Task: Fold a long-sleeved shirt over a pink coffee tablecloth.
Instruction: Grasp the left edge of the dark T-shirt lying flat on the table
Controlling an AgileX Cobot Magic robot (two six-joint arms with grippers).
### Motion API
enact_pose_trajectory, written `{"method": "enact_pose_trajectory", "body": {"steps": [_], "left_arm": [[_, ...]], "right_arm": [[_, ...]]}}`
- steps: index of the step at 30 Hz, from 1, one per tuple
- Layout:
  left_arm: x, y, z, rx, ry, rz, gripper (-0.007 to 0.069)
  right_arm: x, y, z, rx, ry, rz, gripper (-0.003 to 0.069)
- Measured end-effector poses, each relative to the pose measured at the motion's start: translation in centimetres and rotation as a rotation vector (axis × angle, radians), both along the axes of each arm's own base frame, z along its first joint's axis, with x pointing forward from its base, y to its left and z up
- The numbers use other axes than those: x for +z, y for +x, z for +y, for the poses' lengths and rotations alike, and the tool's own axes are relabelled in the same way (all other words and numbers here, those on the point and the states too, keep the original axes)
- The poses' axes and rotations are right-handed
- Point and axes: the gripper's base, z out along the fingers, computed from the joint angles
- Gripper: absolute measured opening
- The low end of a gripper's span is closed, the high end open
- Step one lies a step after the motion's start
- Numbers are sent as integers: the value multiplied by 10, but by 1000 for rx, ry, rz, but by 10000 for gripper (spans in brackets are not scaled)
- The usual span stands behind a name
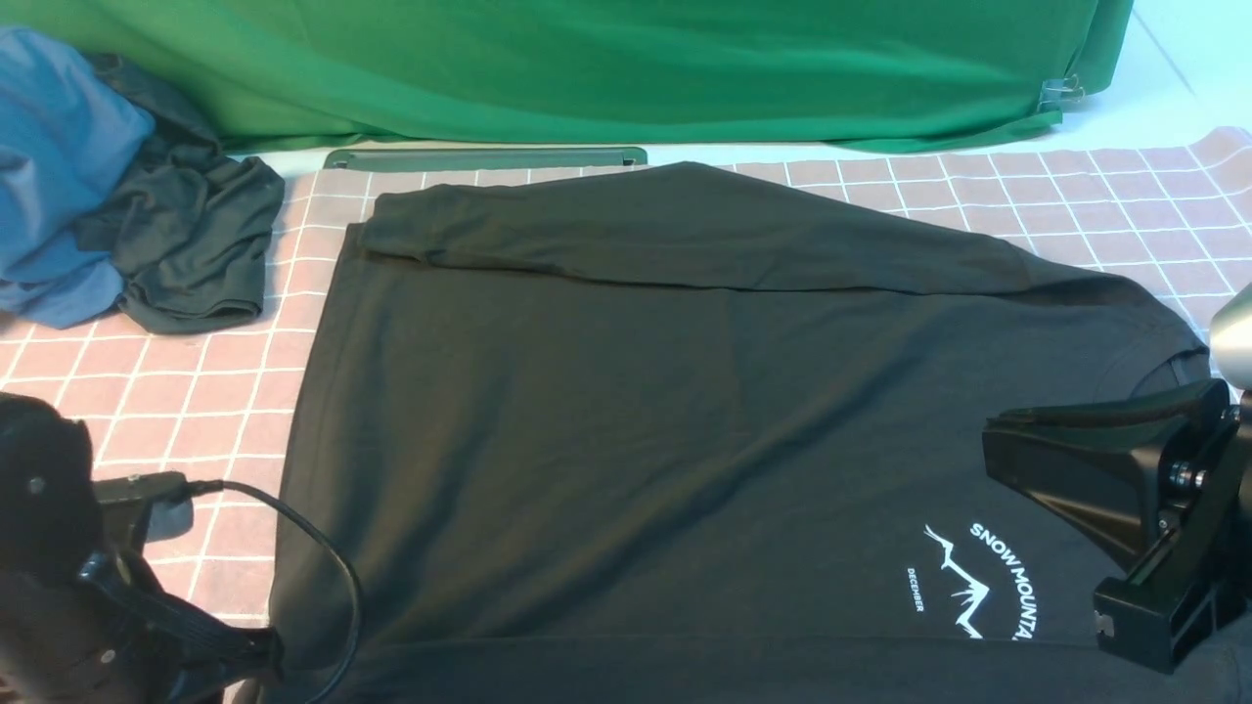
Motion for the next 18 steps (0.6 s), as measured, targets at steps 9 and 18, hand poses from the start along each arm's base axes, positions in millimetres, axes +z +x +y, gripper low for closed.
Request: {"method": "enact_pose_trajectory", "body": {"steps": [9,18], "left_arm": [[-16,8,-3,20,-23,46,408],[-26,12,-7,5,-46,106,128]], "right_arm": [[0,0,0,0,0,0,91],[0,0,0,0,0,0,91]]}}
